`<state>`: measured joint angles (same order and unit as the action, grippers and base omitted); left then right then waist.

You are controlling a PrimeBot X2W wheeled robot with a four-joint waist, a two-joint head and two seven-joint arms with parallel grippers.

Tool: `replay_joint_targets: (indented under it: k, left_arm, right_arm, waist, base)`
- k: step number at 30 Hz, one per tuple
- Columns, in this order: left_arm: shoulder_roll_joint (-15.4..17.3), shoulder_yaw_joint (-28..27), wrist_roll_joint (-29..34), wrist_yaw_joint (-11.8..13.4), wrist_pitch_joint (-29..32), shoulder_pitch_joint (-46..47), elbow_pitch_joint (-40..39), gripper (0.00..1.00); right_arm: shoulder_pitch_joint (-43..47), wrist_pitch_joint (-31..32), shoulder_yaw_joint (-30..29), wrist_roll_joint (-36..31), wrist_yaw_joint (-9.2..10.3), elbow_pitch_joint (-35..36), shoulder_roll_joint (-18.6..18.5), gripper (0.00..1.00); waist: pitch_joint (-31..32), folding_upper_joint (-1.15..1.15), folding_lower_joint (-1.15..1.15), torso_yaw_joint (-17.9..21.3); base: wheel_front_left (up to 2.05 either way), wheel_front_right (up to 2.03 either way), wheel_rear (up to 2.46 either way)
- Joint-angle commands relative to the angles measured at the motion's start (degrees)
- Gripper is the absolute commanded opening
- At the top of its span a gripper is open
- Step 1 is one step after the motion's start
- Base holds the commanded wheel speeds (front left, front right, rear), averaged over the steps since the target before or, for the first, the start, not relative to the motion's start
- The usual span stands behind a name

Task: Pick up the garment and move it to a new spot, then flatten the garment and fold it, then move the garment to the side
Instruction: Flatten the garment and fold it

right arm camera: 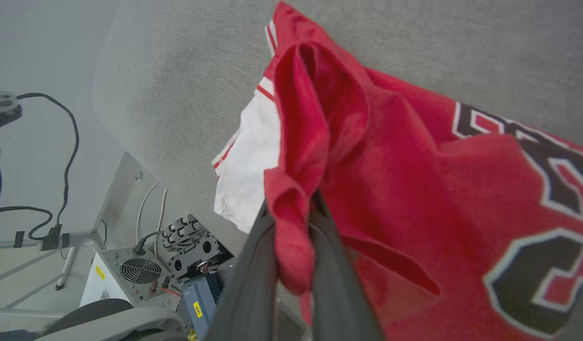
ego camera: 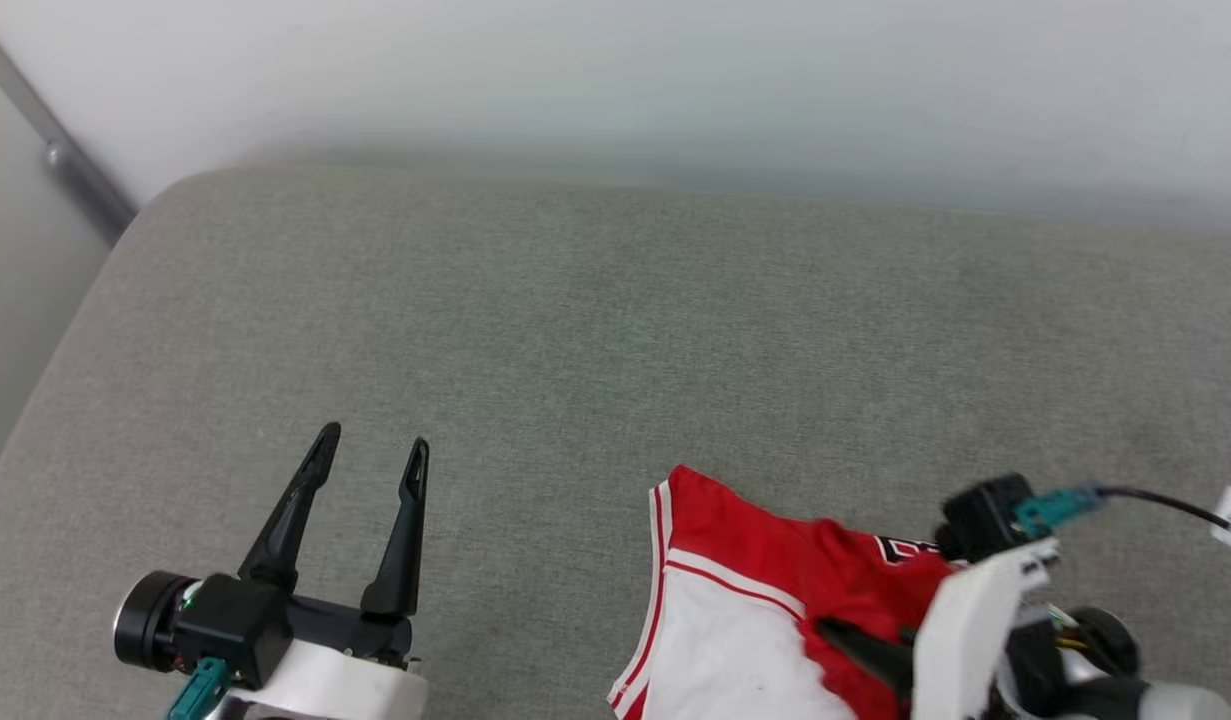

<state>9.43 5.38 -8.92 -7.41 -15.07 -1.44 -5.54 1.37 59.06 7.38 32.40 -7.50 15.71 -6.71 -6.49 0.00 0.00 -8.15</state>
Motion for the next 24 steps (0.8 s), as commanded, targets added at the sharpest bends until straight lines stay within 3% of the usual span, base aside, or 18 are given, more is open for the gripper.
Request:
replay_joint_targets:
  k: [1, 6, 15, 16, 17, 24]
  left_arm:
    - [0.39, 0.18, -0.23, -0.05, -0.12, 0.95, -0.11, 1.00]
    - [0.53, 0.54, -0.17, -0.06, -0.12, 1.30, -0.07, 1.00]
    - [0.85, 1.11, -0.19, -0.05, -0.12, 1.53, 0.28, 1.00]
    - [0.89, 0.95, -0.18, -0.05, -0.12, 1.46, 0.32, 1.00]
    - [0.85, 0.82, -0.25, -0.06, -0.12, 1.40, 0.34, 1.00]
    - [0.70, 0.64, 0.10, -0.06, -0.12, 1.02, 0.77, 1.00]
  right_arm:
    - [-1.92, 0.59, 1.07, 0.61, 0.02, -0.77, 1.22, 0.00]
    - [-6.07, 0.32, 4.29, 0.63, 0.02, -4.58, 3.43, 0.00]
    - [-10.66, -4.44, 7.43, 0.60, 0.02, -13.86, 3.94, 0.00]
    - [-11.19, -4.91, 7.99, 0.87, 0.02, -14.53, 3.94, 0.27]
    - [-11.44, -5.31, 8.34, 1.25, 0.02, -15.22, 3.94, 1.00]
    - [-14.22, -8.43, 9.27, 1.96, 0.02, -16.59, 3.90, 1.00]
  waist:
    - [-0.19, 0.00, 0.00, -0.56]
    - [-0.45, 0.00, 0.00, -1.78]
    - [-0.57, 0.00, 0.00, -3.47]
    - [-0.58, 0.00, 0.00, -3.56]
    - [-0.57, 0.00, 0.00, -3.60]
    - [-0.30, 0.00, 0.00, -3.22]
  base:
    - [0.00, 0.00, 0.00]
    - [0.00, 0.00, 0.00]
    - [0.00, 0.00, 0.00]
    - [0.00, 0.00, 0.00]
    - [0.00, 0.00, 0.00]
    - [0.00, 0.00, 0.00]
